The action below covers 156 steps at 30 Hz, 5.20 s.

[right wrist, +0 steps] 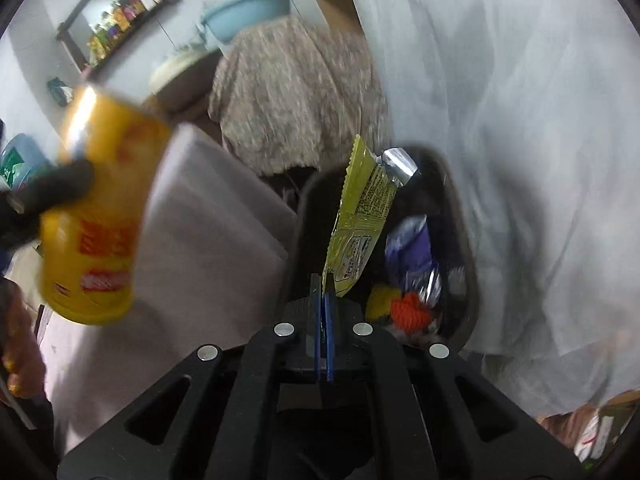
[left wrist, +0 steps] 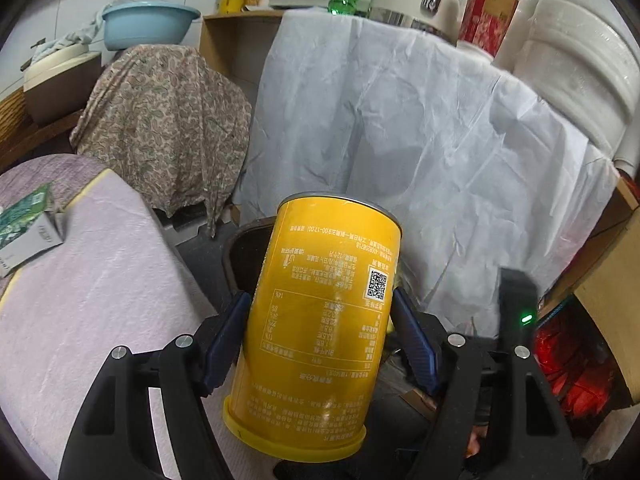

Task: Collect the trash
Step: 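Carry can and chip bag over the bin and open both tools, then grasp the green juice carton with the left tool, then grasp the white tissue with the right tool while the left tool holds the carton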

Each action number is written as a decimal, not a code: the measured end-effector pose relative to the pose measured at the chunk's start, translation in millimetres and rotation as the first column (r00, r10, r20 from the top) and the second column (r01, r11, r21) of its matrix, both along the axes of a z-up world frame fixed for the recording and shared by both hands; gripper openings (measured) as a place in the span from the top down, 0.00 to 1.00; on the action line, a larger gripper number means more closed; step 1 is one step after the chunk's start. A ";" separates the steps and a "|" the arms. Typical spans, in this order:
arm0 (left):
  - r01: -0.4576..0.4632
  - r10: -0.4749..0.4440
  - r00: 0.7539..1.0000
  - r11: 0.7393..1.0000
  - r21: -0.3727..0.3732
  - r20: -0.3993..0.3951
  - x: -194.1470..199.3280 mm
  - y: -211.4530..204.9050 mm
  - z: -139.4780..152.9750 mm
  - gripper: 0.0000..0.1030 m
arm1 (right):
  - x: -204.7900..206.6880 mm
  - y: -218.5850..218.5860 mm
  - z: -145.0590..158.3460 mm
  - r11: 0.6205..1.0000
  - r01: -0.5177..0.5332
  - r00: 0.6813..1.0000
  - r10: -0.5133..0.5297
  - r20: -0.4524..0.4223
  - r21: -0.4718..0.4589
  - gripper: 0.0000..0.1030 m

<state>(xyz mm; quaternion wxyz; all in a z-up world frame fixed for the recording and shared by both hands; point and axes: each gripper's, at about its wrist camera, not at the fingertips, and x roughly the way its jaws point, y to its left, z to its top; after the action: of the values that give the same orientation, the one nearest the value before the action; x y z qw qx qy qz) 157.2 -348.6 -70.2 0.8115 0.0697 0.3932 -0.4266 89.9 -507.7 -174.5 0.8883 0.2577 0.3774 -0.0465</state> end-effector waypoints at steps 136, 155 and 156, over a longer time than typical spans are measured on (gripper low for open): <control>-0.249 0.238 0.954 0.968 0.039 0.180 85.0 344.0 37.2 0.53 | 359.3 295.6 90.5 0.876 -0.481 0.876 0.482 -0.029 0.032 0.51; -0.269 0.273 0.949 0.962 -0.050 0.155 59.3 331.0 46.6 0.53 | 262.0 252.2 126.3 0.869 -0.491 0.866 0.479 0.144 0.065 0.94; -0.265 0.271 0.950 0.962 -0.063 0.153 54.4 327.4 48.4 0.53 | 249.5 245.1 130.6 0.871 -0.488 0.866 0.474 0.158 0.059 0.94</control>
<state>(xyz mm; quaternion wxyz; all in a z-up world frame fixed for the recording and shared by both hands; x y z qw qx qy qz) 211.6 -21.2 -21.7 0.8921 0.0330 0.3234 -0.3137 339.4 -262.7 -43.8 0.8822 0.2009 0.3688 0.2128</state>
